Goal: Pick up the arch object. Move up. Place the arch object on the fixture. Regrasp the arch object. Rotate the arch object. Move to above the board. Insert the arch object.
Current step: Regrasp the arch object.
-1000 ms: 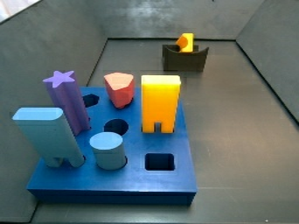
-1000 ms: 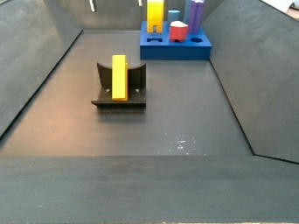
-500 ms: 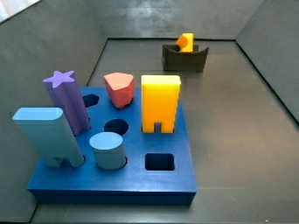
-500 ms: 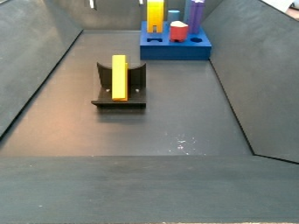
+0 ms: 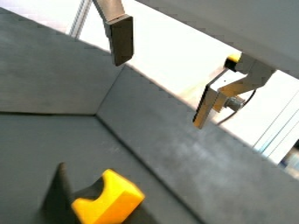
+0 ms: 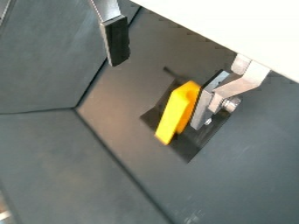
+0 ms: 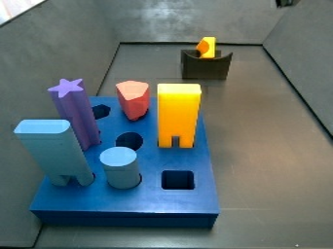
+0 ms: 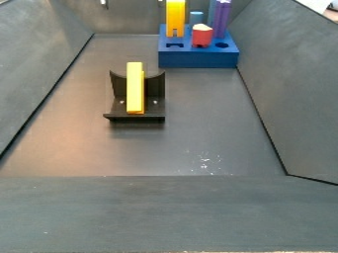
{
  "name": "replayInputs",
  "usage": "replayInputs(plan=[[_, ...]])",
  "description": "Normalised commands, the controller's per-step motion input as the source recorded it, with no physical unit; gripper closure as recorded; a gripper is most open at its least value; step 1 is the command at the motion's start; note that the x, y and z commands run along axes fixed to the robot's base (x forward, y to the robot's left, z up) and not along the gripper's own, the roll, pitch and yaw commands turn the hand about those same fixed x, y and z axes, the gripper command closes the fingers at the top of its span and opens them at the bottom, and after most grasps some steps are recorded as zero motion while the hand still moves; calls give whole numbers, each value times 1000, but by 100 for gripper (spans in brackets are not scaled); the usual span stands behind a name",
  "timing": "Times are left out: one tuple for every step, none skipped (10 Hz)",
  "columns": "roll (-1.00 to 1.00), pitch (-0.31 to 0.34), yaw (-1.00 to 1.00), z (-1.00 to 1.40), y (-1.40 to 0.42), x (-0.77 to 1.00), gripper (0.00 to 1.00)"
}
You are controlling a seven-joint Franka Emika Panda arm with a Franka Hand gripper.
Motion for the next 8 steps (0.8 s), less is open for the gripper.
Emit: replayInputs(plan=[[642,120,122,-14,-40,88,0],[452,112,135,-16,-44,88,0],[257,89,150,-5,-28,86,0],[297,42,119,-1000,78,31,0],[269,3,122,-1000,75,34,0],[237,-10,119,-1000,68,39,0],[162,-34,102,-1000,60,52,0],[124,-52,89,-1000,58,62,0]])
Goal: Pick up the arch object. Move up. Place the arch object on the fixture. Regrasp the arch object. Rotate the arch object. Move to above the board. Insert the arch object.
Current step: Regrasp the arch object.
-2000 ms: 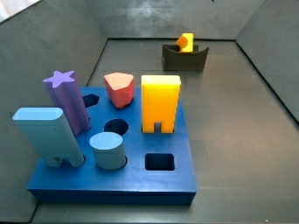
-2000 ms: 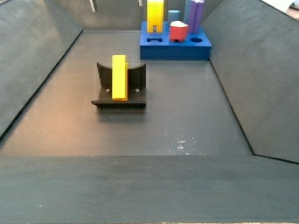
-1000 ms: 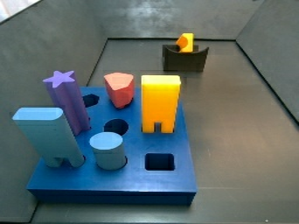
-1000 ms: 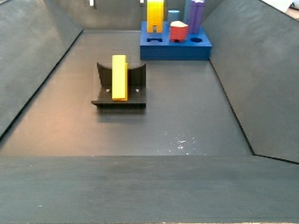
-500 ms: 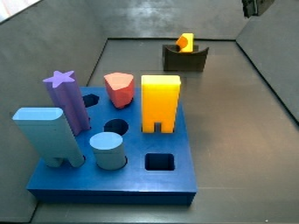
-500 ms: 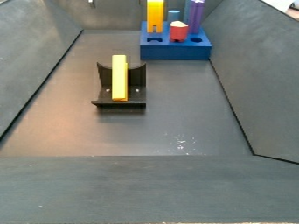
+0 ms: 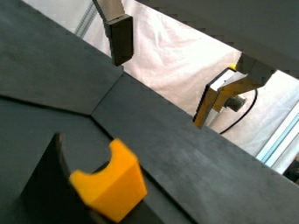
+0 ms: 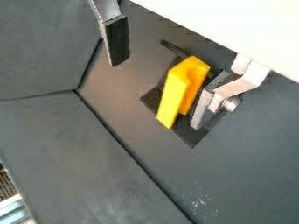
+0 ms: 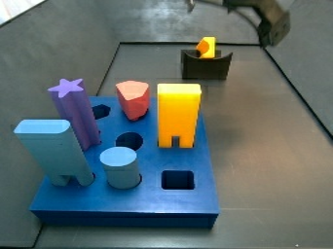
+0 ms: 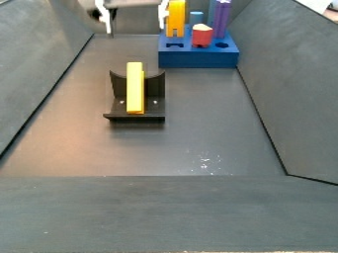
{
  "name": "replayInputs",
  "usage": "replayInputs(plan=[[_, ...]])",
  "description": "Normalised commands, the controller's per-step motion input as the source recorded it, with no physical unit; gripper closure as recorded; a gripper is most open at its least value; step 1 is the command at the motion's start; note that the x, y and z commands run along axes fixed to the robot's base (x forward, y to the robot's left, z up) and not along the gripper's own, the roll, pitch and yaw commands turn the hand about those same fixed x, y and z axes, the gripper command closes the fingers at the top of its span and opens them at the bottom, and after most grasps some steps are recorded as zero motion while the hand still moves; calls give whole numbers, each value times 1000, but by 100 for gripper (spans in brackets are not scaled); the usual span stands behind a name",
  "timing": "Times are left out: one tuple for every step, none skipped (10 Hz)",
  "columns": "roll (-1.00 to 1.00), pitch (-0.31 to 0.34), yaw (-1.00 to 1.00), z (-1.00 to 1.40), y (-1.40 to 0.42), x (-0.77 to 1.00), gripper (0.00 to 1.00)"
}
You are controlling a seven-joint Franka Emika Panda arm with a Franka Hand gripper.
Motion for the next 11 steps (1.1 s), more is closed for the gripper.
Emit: replayInputs(plan=[[96,-71,75,-1000,56,69,0],[80,-83,51,-1000,52,77,0],[78,-89,36,-1000,47,88,0],[80,-83,17,-1000,42,95,0],[78,-80,1,-1000,37,109,0],[83,-66,-13,-895,25,103,0],[77,-58,-18,-750,19,89,0],[74,-47,-21,-603,15,78,0],[66,-44,-17,-417,12,69,0],[63,-40,-15,-281,12,64,0],[56,-22,-8,-183,6,31,0]])
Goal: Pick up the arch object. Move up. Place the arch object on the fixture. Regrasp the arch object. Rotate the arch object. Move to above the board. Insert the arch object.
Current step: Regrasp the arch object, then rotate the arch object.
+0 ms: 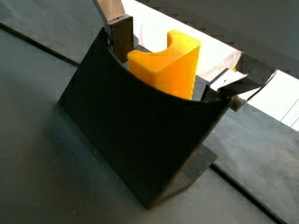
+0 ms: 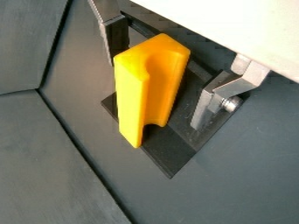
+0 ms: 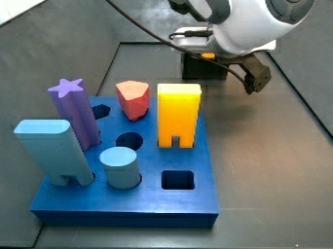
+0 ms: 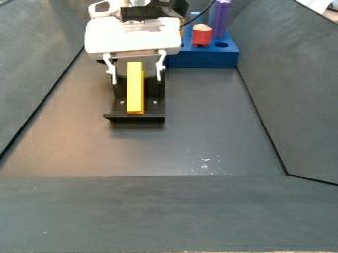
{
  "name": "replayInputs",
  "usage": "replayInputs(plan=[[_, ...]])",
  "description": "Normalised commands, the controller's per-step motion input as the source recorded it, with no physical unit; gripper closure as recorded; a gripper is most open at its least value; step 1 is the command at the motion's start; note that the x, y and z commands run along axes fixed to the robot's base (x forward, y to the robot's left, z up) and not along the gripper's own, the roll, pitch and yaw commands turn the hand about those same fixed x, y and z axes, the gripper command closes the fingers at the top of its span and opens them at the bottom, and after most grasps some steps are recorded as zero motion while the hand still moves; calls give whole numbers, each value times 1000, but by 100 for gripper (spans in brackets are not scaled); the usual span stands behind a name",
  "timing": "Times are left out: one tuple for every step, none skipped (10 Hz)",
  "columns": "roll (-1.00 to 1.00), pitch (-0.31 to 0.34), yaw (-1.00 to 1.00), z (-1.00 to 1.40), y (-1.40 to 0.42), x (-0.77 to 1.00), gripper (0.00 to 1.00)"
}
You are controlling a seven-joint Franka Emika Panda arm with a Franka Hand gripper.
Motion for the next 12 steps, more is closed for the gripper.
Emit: replayInputs(plan=[[0,0,0,0,0,0,100],[0,0,0,951,108,-1000,100],[-13,-14,2,953,107,-1000,100],[-58,-45,18,950,110,-1000,100],[-81,-57,20,931,98,-1000,100],[-86,-65,16,915,90,-1000,100],[-92,-68,7,886,84,-1000,100],[-96,-71,-3,863,77,-1000,100],[-95,-74,-13,846,73,-1000,100],[-100,-68,-35,797,66,-1000,100],[-103,-64,-43,778,62,-1000,100],[-112,-48,-58,734,55,-1000,100]])
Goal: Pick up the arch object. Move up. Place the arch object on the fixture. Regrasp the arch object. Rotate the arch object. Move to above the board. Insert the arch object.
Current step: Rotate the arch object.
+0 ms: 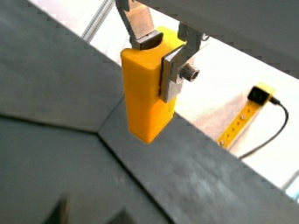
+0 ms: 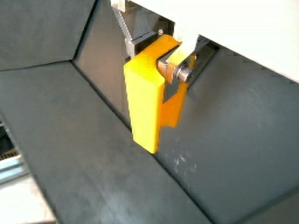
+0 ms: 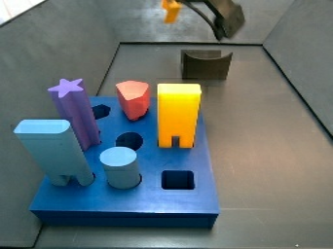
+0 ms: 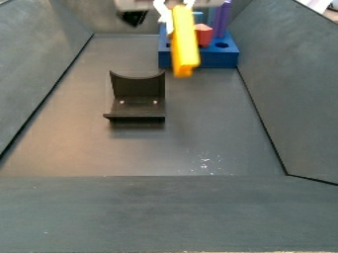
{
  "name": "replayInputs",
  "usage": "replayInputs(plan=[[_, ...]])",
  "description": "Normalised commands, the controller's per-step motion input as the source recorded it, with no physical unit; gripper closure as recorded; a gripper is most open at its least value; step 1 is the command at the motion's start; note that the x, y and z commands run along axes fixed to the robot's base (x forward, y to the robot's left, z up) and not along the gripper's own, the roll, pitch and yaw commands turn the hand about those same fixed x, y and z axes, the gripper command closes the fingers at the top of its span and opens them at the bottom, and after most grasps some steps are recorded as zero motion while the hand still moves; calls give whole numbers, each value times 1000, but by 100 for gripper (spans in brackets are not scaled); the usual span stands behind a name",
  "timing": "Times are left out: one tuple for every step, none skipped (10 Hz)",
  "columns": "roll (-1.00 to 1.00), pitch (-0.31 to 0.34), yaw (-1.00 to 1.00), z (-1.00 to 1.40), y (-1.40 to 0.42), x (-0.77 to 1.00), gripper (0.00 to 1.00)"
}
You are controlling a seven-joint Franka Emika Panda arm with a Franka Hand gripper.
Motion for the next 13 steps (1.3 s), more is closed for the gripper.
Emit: replayInputs(plan=[[-114,-34,-68,685,51,-1000,100],[-111,-22,-69,635,45,-1000,100],[-108,-16,-67,597,40,-1000,100],[-99,1,-61,500,31,-1000,100],[-86,22,-53,314,15,-882,100],[-73,26,-41,178,5,-712,100],[-68,23,-32,123,1,-588,100],[-77,19,-11,72,-2,-342,100],[-1000,-104,-512,0,0,0,100],[-1000,-92,-512,-6,31,63,100],[-1000,-78,-514,4,56,32,100],[-1000,-48,-519,22,29,-36,100],[-1000,-34,-523,26,31,-41,100]])
